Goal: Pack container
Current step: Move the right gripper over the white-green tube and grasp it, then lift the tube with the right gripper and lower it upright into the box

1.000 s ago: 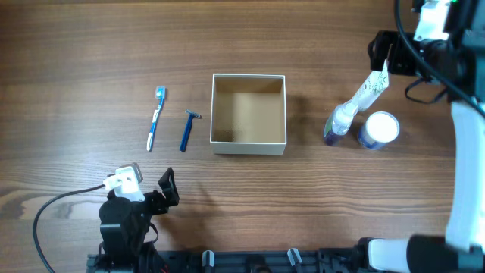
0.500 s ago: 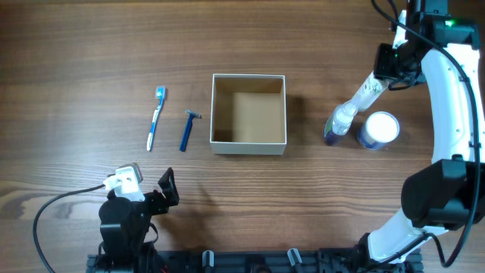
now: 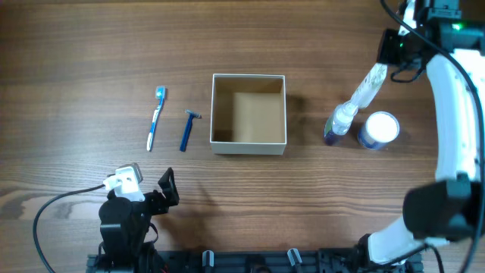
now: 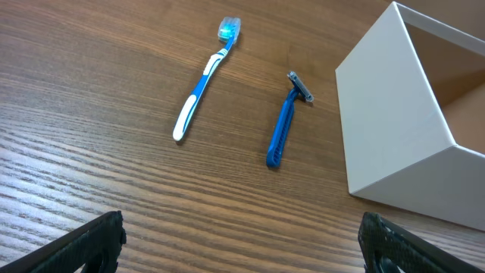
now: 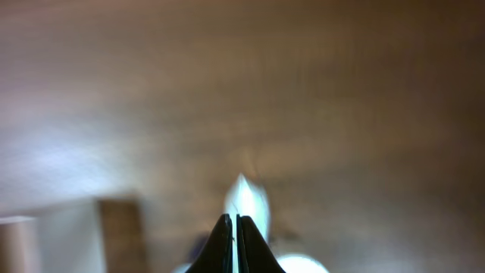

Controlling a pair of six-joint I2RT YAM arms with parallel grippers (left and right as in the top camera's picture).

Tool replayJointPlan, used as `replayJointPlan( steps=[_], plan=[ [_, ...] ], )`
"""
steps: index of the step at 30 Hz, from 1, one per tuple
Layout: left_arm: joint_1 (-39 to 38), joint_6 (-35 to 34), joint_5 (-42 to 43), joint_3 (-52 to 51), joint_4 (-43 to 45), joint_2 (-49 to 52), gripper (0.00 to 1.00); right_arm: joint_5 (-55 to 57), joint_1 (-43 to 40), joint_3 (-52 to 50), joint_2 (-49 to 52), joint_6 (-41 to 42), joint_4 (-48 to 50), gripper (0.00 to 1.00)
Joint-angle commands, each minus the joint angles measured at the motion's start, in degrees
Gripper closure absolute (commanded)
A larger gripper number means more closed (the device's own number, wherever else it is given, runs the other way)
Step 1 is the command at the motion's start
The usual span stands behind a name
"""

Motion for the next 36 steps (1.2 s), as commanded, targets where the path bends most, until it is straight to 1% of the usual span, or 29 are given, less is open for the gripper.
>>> replayJointPlan(
  steps=[1, 5, 9, 14, 15, 16, 21, 24, 30, 36],
  plan=[
    [-0.3, 0.1, 0.5, -0.1, 0.1, -0.5, 0.00, -4.9, 3.0, 2.7, -11.6, -0.2, 4.0, 0.96],
    [-0.3, 0.1, 0.5, -0.1, 0.1, -0.5, 0.00, -10.2, 6.5, 2.7, -17.8, -0.2, 7.2, 0.96],
    [-0.3, 0.1, 0.5, -0.1, 0.1, -0.5, 0.00, -14.3, 12.3, 2.7, -21.1, 0.0, 7.0, 0.96],
    [-0.3, 0.1, 0.5, -0.1, 0.1, -0.5, 0.01, -14.3, 20.7, 2.4, -19.3, 0.0, 3.4, 0.96],
    [-0.3, 0.1, 0.5, -0.1, 0.1, -0.5, 0.00, -14.3, 22.4, 2.4, -18.3, 0.1, 2.4, 0.96],
    [-0.3, 0.1, 0.5, -0.1, 0.1, -0.5, 0.00, -13.5, 25.9, 2.4, -15.0, 0.5, 0.7, 0.96],
    [-0.3, 0.1, 0.5, -0.1, 0.1, -0.5, 0.00, -14.3, 28.5, 2.4, -9.5, 3.1, -3.8, 0.96],
    [-0.3, 0.1, 0.5, -0.1, 0.1, -0.5, 0.00, -15.1, 29.9, 2.4, -6.1, 3.0, -6.5, 0.96],
    [-0.3, 0.1, 0.5, -0.1, 0.1, -0.5, 0.00, -14.9, 31.8, 2.4, -2.5, 2.7, -7.4, 0.96],
    [-0.3, 0.1, 0.5, -0.1, 0.1, -0.5, 0.00, -3.8, 30.0, 2.5, -5.9, 2.9, -4.4, 0.96]
  ],
)
